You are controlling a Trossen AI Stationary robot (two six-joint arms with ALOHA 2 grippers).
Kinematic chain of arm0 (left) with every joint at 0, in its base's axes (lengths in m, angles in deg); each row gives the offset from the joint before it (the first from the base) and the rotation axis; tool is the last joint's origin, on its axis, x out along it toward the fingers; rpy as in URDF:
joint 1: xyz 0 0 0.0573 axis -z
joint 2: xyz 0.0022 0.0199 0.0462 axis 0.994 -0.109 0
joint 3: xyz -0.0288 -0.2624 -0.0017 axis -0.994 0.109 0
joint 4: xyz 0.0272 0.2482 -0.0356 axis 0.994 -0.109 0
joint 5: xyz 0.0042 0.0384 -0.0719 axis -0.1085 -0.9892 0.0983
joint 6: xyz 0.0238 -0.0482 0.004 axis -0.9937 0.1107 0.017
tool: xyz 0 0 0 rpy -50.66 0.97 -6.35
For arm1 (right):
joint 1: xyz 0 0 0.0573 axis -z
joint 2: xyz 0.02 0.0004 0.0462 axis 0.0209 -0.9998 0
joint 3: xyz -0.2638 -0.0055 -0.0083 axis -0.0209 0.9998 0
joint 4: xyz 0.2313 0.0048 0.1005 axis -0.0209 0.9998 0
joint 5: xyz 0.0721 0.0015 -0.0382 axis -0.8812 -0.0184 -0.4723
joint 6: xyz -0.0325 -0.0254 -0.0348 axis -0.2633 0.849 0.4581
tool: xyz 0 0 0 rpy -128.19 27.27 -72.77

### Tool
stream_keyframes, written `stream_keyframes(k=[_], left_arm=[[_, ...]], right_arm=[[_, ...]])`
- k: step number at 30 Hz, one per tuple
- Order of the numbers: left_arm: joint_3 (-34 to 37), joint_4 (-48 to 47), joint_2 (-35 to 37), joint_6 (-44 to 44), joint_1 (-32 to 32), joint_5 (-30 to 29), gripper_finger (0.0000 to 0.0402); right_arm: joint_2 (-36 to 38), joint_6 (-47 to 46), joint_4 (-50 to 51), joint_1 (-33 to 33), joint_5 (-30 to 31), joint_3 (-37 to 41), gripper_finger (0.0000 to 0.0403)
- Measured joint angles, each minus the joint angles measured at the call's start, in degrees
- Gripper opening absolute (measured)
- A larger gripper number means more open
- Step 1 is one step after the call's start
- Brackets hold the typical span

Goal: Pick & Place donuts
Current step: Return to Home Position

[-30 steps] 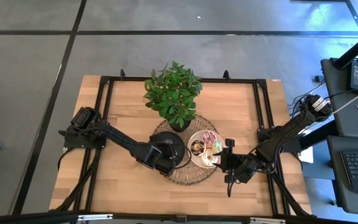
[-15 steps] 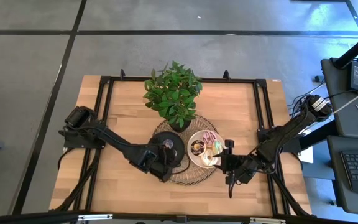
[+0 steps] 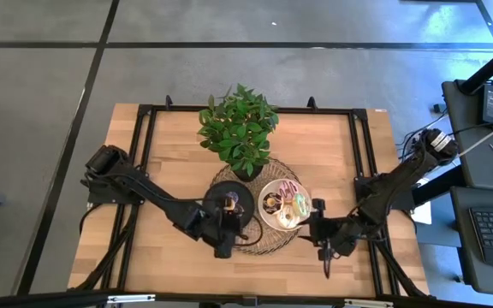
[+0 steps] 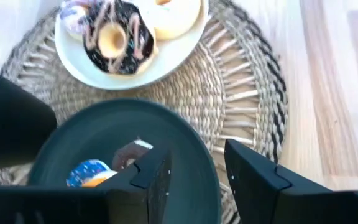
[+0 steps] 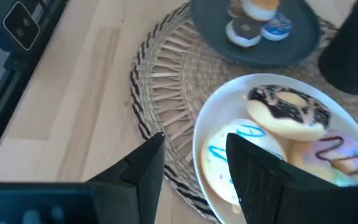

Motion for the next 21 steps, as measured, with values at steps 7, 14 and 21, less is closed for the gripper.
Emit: stream_keyframes(k=[7,14,21], left_arm=[[15.8,15.1,13.9,-0.4,-1.3,0.1,0.0145],[40.7,41.4,34.1,-0.9,-2.7,1.1,0.0143],[57.9,55.2,51.3,-0.2,-8.2,6.9,0.0141]], right_arm=[[12.5,-2.6,-0.9,-3.8,3.9,6.8,0.0173],[30.1,3.1,-1.3,-3.4,4.0,15.3,0.0173],[48.3,7.6,-5.2,1.7,3.4,26.0,0.0173]])
